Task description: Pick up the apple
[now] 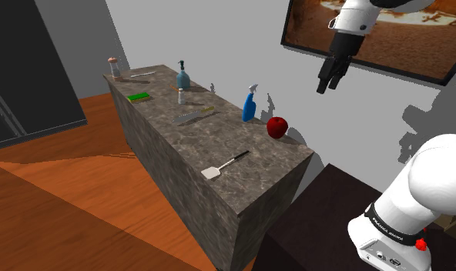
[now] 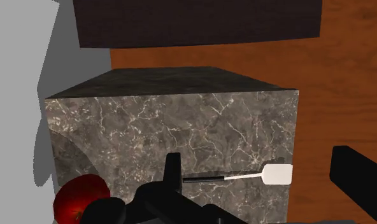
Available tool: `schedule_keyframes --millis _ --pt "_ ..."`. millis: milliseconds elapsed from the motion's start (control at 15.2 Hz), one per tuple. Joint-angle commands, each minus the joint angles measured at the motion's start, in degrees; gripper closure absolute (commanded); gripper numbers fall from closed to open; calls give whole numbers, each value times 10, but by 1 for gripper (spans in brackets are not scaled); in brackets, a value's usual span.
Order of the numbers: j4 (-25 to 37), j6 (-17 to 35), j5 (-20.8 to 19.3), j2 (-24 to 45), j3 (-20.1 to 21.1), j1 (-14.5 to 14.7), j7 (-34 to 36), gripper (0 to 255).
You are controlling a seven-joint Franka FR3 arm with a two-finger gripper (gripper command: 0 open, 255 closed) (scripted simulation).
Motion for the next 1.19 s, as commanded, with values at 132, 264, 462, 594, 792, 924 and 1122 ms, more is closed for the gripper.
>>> schedule_keyframes --millis 132,264,462,594,792,924,1122 --pt "-30 88 -20 41 -27 -5 -40 0" --pt "-39 131 -27 66 -41 -8 -59 0" --pt "-45 195 -35 111 -63 -9 -89 0" --pt "-45 237 -37 145 -77 -9 -110 0" --pt "-38 298 -33 201 -99 -7 -144 0" --pt "-28 336 -25 241 -114 -4 -169 0" --pt "-7 390 -3 306 -135 1 -211 0"
